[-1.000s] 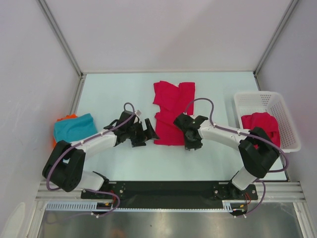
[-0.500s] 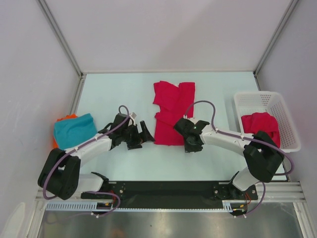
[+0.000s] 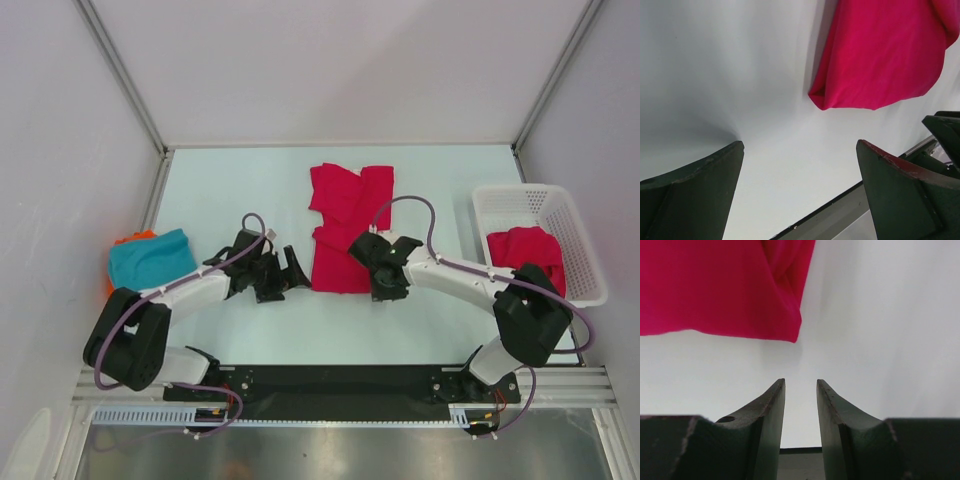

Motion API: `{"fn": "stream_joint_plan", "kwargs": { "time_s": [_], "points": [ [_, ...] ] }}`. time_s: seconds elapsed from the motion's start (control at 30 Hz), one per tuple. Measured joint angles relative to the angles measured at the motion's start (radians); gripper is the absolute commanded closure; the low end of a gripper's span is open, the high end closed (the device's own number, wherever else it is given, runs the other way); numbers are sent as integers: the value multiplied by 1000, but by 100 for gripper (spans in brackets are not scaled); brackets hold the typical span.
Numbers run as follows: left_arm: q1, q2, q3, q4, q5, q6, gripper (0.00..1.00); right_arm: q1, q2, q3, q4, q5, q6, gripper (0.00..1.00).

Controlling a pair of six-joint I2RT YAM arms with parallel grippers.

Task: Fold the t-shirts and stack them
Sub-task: Grab one side of the 2/3 rectangular tshirt with both arms

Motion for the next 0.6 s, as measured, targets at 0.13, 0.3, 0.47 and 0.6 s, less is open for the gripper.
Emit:
{"fn": "stream_joint_plan", "kwargs": {
  "time_s": [0.13, 0.3, 0.47, 0.6],
  "points": [
    [0, 27, 17, 13, 9, 0, 1, 0, 0, 75, -18, 19, -8, 61],
    [-14, 95, 62, 51, 27, -2, 2, -8, 40, 124, -17, 36, -31, 61],
    [-35, 150, 90, 82, 45, -4, 2, -42, 121, 124, 4, 31, -60, 61],
    [-52, 185, 113, 110, 54, -11, 3, -75, 156, 124, 21, 28, -83, 61]
  ]
}}
